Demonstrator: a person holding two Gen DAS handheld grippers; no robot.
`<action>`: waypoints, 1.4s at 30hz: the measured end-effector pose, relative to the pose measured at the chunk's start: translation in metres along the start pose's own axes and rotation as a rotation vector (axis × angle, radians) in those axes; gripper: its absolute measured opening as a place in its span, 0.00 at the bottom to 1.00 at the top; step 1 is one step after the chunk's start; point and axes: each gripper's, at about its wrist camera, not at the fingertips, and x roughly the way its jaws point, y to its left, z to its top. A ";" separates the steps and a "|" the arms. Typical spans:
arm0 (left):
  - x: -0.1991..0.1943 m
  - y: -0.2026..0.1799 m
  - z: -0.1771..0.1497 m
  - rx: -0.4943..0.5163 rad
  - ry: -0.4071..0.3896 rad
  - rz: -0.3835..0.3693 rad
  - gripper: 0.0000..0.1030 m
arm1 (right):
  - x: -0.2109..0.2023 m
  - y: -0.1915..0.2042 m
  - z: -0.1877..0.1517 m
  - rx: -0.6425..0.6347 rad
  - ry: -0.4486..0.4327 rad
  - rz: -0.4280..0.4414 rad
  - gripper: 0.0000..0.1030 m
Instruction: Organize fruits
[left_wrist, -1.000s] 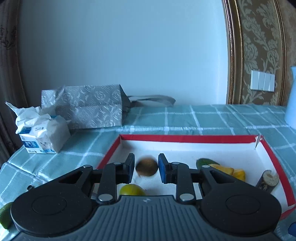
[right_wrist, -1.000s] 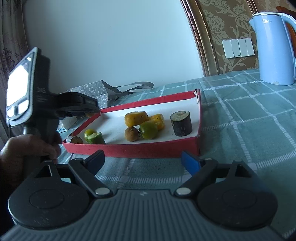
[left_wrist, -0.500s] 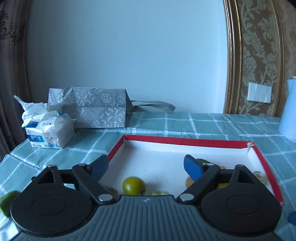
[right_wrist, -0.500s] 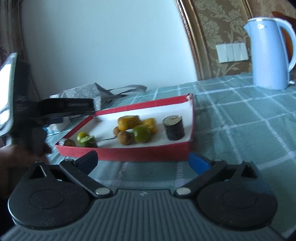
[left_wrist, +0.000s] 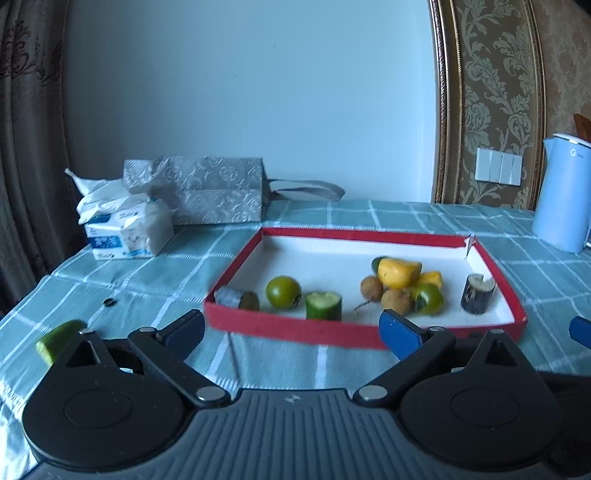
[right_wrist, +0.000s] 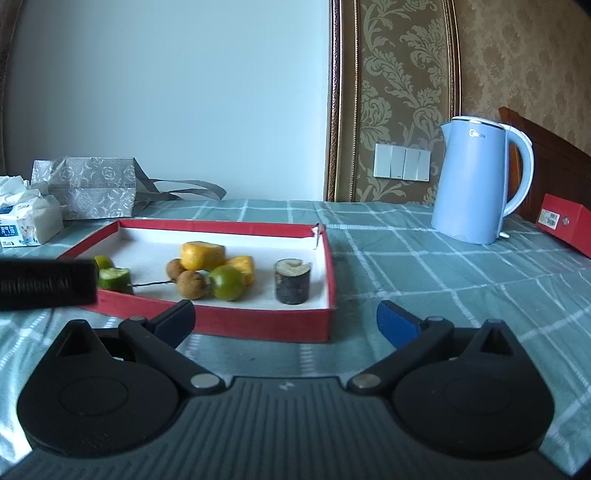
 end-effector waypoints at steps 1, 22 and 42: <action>-0.002 0.001 -0.002 -0.003 0.002 -0.002 0.99 | -0.001 0.003 0.000 0.003 0.002 0.002 1.00; -0.014 0.023 -0.009 -0.064 0.031 -0.035 1.00 | -0.007 0.016 -0.004 -0.002 -0.008 0.048 1.00; -0.020 0.022 -0.014 -0.032 -0.051 -0.007 1.00 | -0.010 0.019 -0.005 -0.014 -0.020 0.089 1.00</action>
